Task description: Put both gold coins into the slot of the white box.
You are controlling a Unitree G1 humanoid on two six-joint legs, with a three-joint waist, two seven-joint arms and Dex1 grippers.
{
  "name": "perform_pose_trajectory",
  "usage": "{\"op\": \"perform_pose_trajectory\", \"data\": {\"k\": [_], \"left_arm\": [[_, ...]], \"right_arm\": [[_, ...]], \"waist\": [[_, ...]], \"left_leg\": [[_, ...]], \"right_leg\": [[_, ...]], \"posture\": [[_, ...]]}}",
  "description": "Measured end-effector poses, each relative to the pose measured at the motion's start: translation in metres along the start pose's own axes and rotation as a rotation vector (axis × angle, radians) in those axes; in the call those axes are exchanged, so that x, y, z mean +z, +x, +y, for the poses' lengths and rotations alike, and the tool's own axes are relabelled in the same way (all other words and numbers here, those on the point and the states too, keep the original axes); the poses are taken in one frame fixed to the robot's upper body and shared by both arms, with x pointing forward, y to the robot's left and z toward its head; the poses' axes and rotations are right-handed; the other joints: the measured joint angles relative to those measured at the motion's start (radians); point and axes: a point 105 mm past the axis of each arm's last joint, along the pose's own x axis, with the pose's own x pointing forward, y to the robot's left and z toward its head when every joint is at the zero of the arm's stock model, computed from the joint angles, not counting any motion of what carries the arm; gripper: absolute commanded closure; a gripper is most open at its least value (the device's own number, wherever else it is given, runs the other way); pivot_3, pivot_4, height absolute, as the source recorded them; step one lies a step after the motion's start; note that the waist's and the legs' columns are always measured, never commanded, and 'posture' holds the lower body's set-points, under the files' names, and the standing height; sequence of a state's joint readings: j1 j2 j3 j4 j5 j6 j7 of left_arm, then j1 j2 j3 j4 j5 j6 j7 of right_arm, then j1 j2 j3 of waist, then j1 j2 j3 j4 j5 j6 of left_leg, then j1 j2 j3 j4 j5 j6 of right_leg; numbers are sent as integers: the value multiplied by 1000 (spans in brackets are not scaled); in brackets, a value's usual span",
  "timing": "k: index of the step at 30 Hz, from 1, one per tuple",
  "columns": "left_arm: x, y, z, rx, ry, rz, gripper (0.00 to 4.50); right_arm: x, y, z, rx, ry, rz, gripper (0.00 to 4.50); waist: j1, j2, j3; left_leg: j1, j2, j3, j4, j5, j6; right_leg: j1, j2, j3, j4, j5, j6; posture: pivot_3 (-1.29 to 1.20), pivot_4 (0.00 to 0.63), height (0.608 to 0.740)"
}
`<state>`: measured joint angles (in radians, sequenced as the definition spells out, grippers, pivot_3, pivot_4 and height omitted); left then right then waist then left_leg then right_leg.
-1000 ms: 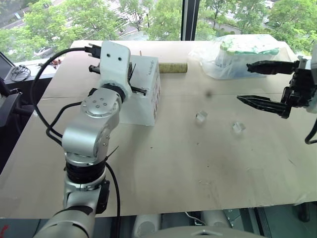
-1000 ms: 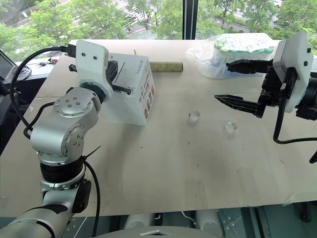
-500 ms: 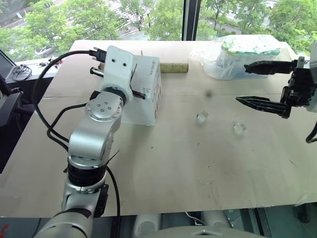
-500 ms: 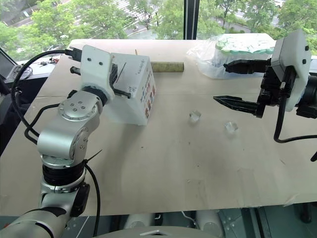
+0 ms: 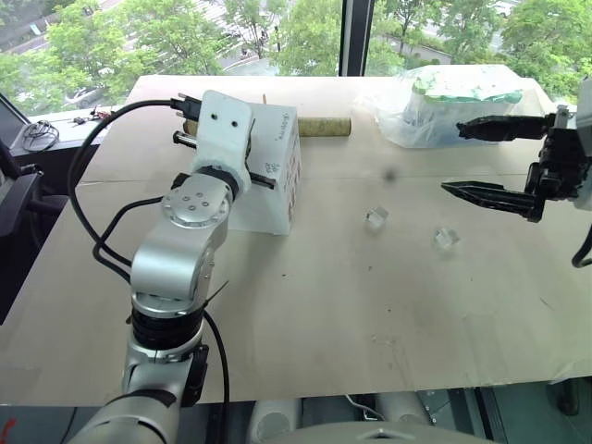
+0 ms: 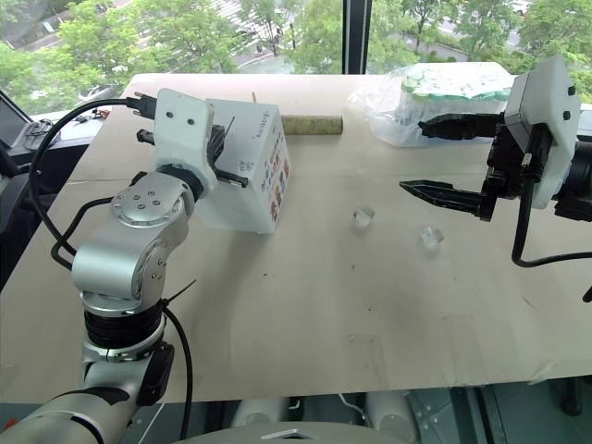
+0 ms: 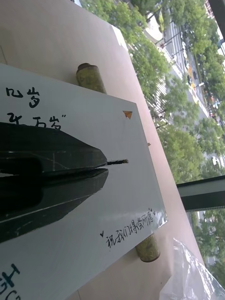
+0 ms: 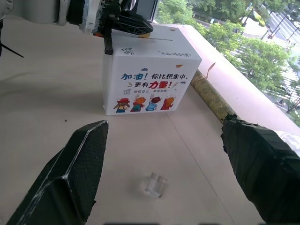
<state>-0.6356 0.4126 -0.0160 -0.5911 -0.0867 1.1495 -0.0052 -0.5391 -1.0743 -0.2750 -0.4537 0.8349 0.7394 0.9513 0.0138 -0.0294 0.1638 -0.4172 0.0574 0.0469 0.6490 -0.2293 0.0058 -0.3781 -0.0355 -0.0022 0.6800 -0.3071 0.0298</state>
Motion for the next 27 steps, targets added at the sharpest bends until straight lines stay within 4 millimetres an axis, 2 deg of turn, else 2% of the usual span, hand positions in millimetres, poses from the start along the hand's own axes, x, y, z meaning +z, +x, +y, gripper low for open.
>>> {"op": "perform_pose_trajectory", "data": {"k": [11, 12, 15, 16, 19, 22, 24, 27], "left_arm": [[-2, 0, -1, -24, -49, 23, 4500], [-6, 0, 0, -23, -60, 39, 3937], [-7, 0, 4, -11, -81, 47, 2970], [-7, 0, 6, -6, -90, 47, 2387], [-5, 0, 3, -22, -108, 29, 1059], [2, -2, -8, -87, -145, -3, 1059], [12, -5, -13, -138, -152, -55, 1059], [32, -19, -28, -307, -220, -172, 1059]], "right_arm": [[-2, 0, 1, -7, 3, 6, 353], [-2, 0, 1, -8, 2, 6, 306], [-2, 0, 0, -12, 3, 6, 306], [-2, 0, 0, -13, 4, 6, 306], [-2, 0, 0, -17, 4, 6, 306], [-5, -1, 0, -21, 13, 11, 306], [-7, -2, 1, -23, 20, 15, 306], [-11, -5, 3, -48, 32, 20, 306]], "waist": [[0, 0, 0], [0, 0, 0], [0, 0, 0], [0, 0, 0], [1, 0, 0], [1, 0, 0], [0, 0, 0], [0, 0, 0]], "left_leg": [[0, 0, 0, 0, 0, 0], [0, 0, 0, 0, 0, 0], [0, 0, 0, 0, 0, 0], [0, 0, 0, 0, 0, 0], [0, 0, 0, 0, 0, 0], [0, 0, 0, 0, 0, 0], [0, 0, 0, 0, 0, 0], [0, 0, 0, 0, 0, 0]], "right_leg": [[0, 0, 0, 0, 0, 0], [0, 0, 0, 0, 0, 0], [0, 0, 0, 0, 0, 0], [0, 0, 0, 0, 0, 0], [1, 0, 0, 0, 0, 0], [1, 0, 0, 0, 0, 0], [1, 0, 0, 0, 0, 0], [1, 0, 0, -1, 0, 0]], "posture": [[0, 150, 740], [0, 150, 740], [0, 150, 740], [0, 150, 740], [0, 150, 740], [0, 150, 740], [0, 150, 740], [0, 150, 740]]}}
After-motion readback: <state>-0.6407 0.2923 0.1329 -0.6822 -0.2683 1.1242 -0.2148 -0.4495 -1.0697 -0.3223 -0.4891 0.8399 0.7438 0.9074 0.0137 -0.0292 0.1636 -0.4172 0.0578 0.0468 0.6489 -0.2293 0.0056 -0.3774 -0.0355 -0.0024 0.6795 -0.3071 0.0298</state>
